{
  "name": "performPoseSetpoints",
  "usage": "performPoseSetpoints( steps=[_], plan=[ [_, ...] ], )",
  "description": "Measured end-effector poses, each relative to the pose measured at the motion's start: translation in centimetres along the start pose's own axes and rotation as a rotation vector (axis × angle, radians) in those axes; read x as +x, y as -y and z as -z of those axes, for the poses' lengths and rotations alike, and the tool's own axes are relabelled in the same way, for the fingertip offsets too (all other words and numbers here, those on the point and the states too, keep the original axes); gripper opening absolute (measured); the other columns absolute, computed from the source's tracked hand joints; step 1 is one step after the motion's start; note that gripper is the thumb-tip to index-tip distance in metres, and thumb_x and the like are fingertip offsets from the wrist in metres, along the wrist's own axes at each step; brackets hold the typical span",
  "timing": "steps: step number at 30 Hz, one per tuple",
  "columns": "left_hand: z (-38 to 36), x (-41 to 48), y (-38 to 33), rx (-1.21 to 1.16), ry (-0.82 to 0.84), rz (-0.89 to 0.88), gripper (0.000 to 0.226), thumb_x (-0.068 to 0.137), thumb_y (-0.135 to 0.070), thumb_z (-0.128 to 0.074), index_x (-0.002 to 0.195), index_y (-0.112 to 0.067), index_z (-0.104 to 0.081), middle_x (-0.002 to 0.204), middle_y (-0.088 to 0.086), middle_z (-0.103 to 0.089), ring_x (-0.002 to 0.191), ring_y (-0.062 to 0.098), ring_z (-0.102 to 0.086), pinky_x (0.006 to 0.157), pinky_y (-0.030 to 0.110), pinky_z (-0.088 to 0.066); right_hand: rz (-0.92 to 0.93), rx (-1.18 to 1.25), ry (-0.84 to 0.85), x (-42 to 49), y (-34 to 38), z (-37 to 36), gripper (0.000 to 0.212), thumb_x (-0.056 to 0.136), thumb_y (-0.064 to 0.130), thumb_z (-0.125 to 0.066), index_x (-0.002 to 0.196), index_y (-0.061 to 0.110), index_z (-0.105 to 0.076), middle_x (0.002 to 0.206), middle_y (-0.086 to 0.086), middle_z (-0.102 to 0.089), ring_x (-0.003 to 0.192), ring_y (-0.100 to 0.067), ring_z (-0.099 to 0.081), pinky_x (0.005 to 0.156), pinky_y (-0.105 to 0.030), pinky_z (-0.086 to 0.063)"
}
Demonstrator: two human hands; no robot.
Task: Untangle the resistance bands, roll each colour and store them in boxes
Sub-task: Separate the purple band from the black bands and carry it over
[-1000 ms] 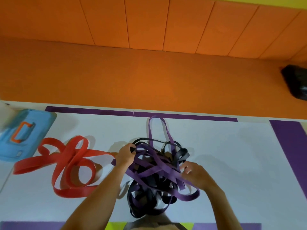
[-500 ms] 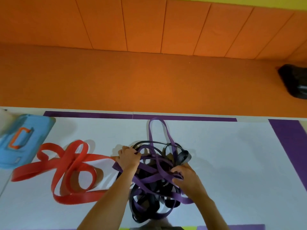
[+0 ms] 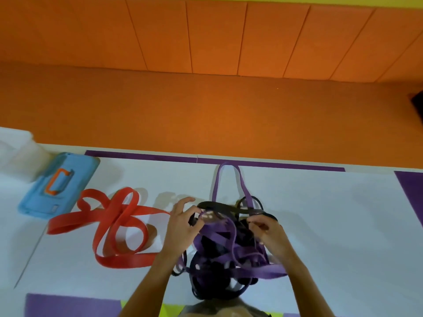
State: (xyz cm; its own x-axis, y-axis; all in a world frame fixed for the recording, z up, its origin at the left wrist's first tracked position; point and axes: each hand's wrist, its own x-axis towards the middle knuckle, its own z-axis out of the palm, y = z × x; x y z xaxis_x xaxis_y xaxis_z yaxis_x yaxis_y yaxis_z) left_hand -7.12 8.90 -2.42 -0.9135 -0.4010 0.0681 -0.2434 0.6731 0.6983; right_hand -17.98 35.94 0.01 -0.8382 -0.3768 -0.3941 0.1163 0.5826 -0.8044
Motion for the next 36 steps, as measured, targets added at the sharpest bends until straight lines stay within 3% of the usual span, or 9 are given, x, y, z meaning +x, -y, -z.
performPoseSetpoints(
  steps=[6, 14, 17, 20, 25, 28, 31, 33, 36],
  plan=[
    [1.0, 0.3, -1.1, 0.400, 0.214, -0.113, 0.021, 0.082, -0.021, -0.074, 0.099, -0.030, -0.069, 0.117, -0.005, -0.055, 0.108, 0.020, -0.055, 0.087, 0.033, -0.041, 0.017, 0.009, 0.114, 2.0, 0.8, -1.9, 0.013, 0.095, 0.030, -0.076, 0.105, 0.038, -0.077, 0.100, 0.017, -0.077, 0.097, 0.001, -0.071, 0.097, -0.031, -0.057],
    [2.4, -0.2, -0.6, 0.037, 0.307, 0.228, 0.025, 0.102, -0.017, -0.061, 0.115, -0.033, -0.046, 0.096, -0.008, -0.065, 0.081, 0.012, -0.065, 0.064, 0.014, -0.044, 0.039, -0.367, 0.382, 2.9, -0.6, -3.0, 0.047, 0.093, 0.040, -0.078, 0.136, 0.028, -0.065, 0.143, 0.005, -0.049, 0.138, -0.019, -0.046, 0.119, -0.040, -0.039],
    [3.1, -0.8, 0.3, -0.003, 0.387, 0.193, 0.050, 0.102, -0.007, -0.059, 0.141, -0.036, -0.049, 0.115, -0.007, -0.067, 0.105, 0.014, -0.067, 0.087, 0.023, -0.054, 0.063, -0.433, 0.341, 3.1, -1.0, -3.0, 0.045, 0.092, 0.035, -0.079, 0.135, 0.029, -0.065, 0.143, 0.008, -0.049, 0.138, -0.017, -0.047, 0.115, -0.039, -0.042],
    [3.0, -1.3, 1.5, 0.211, 0.484, 0.195, 0.049, 0.102, -0.003, -0.055, 0.135, -0.037, -0.064, 0.146, -0.006, -0.049, 0.141, 0.022, -0.042, 0.114, 0.043, -0.045, 0.044, -0.450, 0.263, 2.7, -1.3, -3.2, 0.050, 0.088, 0.035, -0.082, 0.133, 0.034, -0.061, 0.135, 0.009, -0.045, 0.130, -0.019, -0.050, 0.109, -0.038, -0.047],
    [1.0, -2.4, 2.0, -0.094, 0.307, 0.386, 0.011, 0.106, -0.015, -0.061, 0.111, -0.017, -0.071, 0.124, 0.008, -0.062, 0.122, 0.029, -0.060, 0.106, 0.040, -0.051, -0.107, -0.345, 0.266, 2.5, -2.0, -2.9, 0.076, 0.077, 0.041, -0.090, 0.136, 0.033, -0.042, 0.129, 0.007, -0.054, 0.116, -0.021, -0.061, 0.098, -0.039, -0.052],
    [-0.6, -2.8, 1.8, -0.231, 0.146, 0.501, 0.017, 0.104, -0.028, -0.066, 0.111, -0.012, -0.067, 0.118, 0.013, -0.065, 0.115, 0.033, -0.063, 0.100, 0.045, -0.055, -0.136, -0.356, 0.283, 2.5, -3.1, -2.9, 0.085, 0.076, 0.053, -0.088, 0.146, 0.028, -0.045, 0.132, 0.001, -0.056, 0.118, -0.021, -0.060, 0.095, -0.033, -0.050],
    [-1.1, -3.2, 1.9, -0.189, 0.184, 0.536, 0.045, 0.104, -0.033, -0.067, 0.143, -0.017, -0.051, 0.140, 0.005, -0.051, 0.128, 0.025, -0.057, 0.107, 0.038, -0.050, -0.077, -0.396, 0.187, 2.4, -3.5, -2.6, 0.048, 0.080, 0.059, -0.082, 0.111, 0.026, -0.064, 0.103, 0.006, -0.062, 0.094, -0.020, -0.064, 0.075, -0.033, -0.048],
    [-1.3, -3.0, 2.4, -0.103, 0.233, 0.529, 0.053, 0.105, -0.034, -0.063, 0.152, -0.016, -0.048, 0.150, 0.007, -0.047, 0.138, 0.028, -0.053, 0.114, 0.041, -0.045, -0.023, -0.338, 0.078, 2.4, -3.3, -2.2, 0.039, 0.085, 0.050, -0.081, 0.077, 0.023, -0.055, 0.079, 0.005, -0.055, 0.077, -0.023, -0.061, 0.066, -0.034, -0.044],
    [-1.3, -2.8, 2.6, 0.112, 0.295, 0.470, 0.044, 0.107, -0.040, -0.055, 0.146, -0.020, -0.057, 0.157, 0.006, -0.046, 0.144, 0.032, -0.043, 0.118, 0.051, -0.042, 0.010, -0.207, -0.068, 2.3, -2.4, -1.1, 0.031, 0.084, 0.031, -0.087, 0.074, 0.016, -0.061, 0.085, 0.001, -0.060, 0.078, -0.019, -0.061, 0.071, -0.031, -0.047]
  ],
)
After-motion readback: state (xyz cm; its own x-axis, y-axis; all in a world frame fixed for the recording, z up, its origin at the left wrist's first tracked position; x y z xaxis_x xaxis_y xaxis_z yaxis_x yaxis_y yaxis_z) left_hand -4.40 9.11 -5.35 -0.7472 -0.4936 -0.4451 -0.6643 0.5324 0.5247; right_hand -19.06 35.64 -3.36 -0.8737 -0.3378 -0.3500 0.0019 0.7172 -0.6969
